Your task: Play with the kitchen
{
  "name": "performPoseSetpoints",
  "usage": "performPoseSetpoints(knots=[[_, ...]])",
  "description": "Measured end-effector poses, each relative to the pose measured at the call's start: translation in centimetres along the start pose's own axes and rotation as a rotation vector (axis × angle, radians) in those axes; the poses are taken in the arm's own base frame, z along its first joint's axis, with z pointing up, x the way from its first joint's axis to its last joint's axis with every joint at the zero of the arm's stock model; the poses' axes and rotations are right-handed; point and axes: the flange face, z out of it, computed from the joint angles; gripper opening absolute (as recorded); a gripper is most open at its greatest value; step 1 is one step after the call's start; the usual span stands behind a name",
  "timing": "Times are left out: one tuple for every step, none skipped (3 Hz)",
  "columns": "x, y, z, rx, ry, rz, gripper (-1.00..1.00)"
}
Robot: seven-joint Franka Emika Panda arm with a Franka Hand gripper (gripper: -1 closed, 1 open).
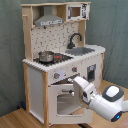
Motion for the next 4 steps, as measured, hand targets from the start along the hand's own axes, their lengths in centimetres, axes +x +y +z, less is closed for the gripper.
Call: performPoseSetpoints(knots=[[1.7, 1.8, 0.0, -0.011, 0.015, -0.056, 1.0], [3.2, 3.7, 0.2, -0.016, 0.021, -0.123, 1.0], [4.3, 5.8, 0.5, -0.015, 0.018, -0.189, 1.0], [4.9, 7.9, 1.3, -0.012, 0.002, -0.257, 1.0]])
